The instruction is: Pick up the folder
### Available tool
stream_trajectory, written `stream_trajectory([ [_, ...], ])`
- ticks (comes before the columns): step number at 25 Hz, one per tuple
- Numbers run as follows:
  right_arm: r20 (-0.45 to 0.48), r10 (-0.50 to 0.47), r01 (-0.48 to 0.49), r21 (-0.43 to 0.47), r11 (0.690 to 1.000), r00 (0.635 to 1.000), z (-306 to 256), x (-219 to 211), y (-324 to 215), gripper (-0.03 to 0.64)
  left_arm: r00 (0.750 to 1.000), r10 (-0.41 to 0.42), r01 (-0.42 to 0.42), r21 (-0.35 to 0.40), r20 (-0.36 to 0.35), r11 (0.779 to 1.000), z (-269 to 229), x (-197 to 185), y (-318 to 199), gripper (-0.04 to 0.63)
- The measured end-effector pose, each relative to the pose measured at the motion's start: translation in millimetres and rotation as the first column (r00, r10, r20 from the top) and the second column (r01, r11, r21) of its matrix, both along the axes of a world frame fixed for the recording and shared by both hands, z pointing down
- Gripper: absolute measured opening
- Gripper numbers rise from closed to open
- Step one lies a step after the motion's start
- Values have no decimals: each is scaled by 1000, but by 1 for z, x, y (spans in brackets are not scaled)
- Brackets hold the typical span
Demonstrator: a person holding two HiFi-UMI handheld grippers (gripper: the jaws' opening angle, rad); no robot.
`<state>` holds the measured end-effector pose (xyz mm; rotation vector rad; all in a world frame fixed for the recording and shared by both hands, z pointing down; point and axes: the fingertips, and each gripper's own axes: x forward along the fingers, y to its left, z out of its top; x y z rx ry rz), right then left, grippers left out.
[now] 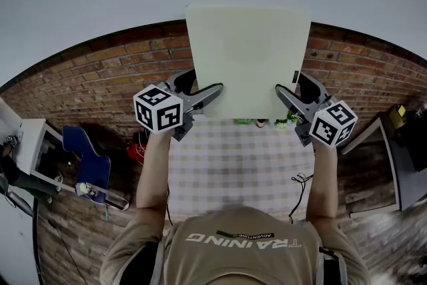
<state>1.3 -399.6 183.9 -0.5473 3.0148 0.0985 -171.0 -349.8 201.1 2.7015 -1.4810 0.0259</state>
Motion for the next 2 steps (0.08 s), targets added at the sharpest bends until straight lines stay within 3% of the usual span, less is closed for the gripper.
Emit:
stream_trajectory([
  [2,-8,0,0,-1,1000,1000,1,0,-3,278,1000,0,0,0,0,1000,2,1,-2,331],
])
